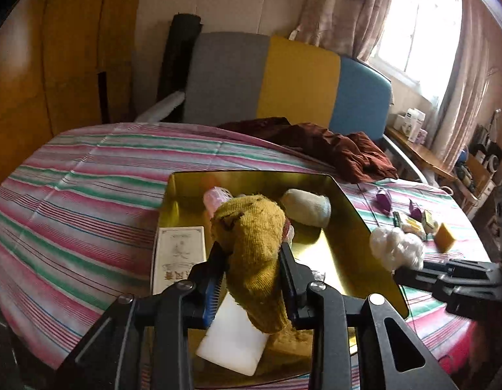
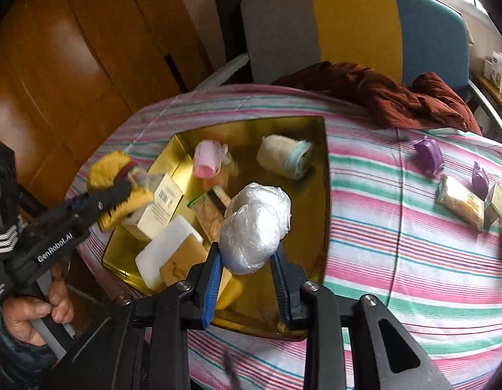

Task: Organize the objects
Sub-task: 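Carry the plush toy and wrapped ball to the tray and release both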

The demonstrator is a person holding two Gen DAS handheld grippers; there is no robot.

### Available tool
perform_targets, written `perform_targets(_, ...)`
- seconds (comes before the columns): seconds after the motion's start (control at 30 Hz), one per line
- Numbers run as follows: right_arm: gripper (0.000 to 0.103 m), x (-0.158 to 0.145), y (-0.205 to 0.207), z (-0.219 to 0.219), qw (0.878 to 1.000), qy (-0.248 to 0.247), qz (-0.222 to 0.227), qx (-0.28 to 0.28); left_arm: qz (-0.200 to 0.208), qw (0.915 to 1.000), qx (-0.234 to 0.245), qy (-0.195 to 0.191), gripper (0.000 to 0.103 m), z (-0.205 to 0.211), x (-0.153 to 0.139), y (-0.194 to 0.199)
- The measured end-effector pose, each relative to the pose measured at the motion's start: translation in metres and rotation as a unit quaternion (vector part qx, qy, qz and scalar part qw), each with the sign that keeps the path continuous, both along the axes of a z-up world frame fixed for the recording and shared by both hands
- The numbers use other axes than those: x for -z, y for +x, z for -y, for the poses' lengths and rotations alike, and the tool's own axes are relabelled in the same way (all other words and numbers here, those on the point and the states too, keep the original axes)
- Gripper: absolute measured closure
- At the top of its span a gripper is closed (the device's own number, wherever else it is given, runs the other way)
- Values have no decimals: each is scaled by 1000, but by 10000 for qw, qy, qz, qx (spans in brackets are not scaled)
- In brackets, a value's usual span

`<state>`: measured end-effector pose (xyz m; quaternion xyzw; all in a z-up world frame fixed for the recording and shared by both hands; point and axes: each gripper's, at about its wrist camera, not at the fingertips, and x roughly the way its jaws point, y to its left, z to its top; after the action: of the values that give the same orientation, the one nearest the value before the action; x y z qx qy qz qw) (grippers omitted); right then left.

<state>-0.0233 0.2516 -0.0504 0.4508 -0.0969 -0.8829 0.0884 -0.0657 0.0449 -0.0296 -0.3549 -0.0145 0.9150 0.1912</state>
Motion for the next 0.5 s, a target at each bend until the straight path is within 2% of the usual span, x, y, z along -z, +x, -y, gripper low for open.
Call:
perform_targets(0.1,72,5,0,10,9998,191,51,-8,-159,9997,-85,-165,69,-1,-3,4)
perform_targets(0.3,60,11,-4,17,9993,330,168,-3,-282,9988,-221,-331,64,1,-7,8)
perform_targets(0.5,60,12,0,18,9994,294,187,25,-330,9981,-326,-416,56,2,-8,9)
